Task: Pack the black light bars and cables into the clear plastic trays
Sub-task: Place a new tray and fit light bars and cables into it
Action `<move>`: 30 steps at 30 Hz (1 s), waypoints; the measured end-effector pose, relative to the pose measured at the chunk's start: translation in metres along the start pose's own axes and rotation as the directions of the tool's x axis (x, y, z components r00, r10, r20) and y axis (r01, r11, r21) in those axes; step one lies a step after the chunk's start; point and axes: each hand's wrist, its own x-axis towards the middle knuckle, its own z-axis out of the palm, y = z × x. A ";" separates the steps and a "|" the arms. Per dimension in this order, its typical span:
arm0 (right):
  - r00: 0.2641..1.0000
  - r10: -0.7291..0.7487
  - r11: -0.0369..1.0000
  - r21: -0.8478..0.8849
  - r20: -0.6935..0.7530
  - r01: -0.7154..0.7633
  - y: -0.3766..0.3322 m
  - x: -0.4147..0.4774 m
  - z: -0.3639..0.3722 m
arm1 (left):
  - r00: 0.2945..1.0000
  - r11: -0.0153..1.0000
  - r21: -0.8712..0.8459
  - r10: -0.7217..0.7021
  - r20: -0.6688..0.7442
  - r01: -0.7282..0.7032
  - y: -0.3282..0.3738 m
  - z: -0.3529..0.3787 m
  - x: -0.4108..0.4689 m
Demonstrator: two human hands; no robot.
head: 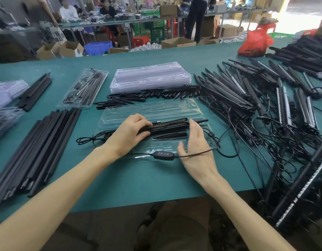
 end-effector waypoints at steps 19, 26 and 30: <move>0.997 -0.072 0.995 -0.066 -0.031 0.070 -0.003 -0.001 -0.001 | 0.999 0.971 0.238 0.009 0.041 -0.018 0.006 -0.010 -0.001; 0.997 -0.066 0.994 -0.084 -0.033 0.063 -0.002 -0.001 0.000 | 0.998 0.954 0.301 0.000 0.056 -0.017 0.011 -0.009 0.000; 0.998 -0.062 0.994 -0.089 -0.025 0.059 -0.002 -0.002 0.000 | 0.995 0.953 0.303 -0.044 0.093 0.014 0.014 -0.011 0.002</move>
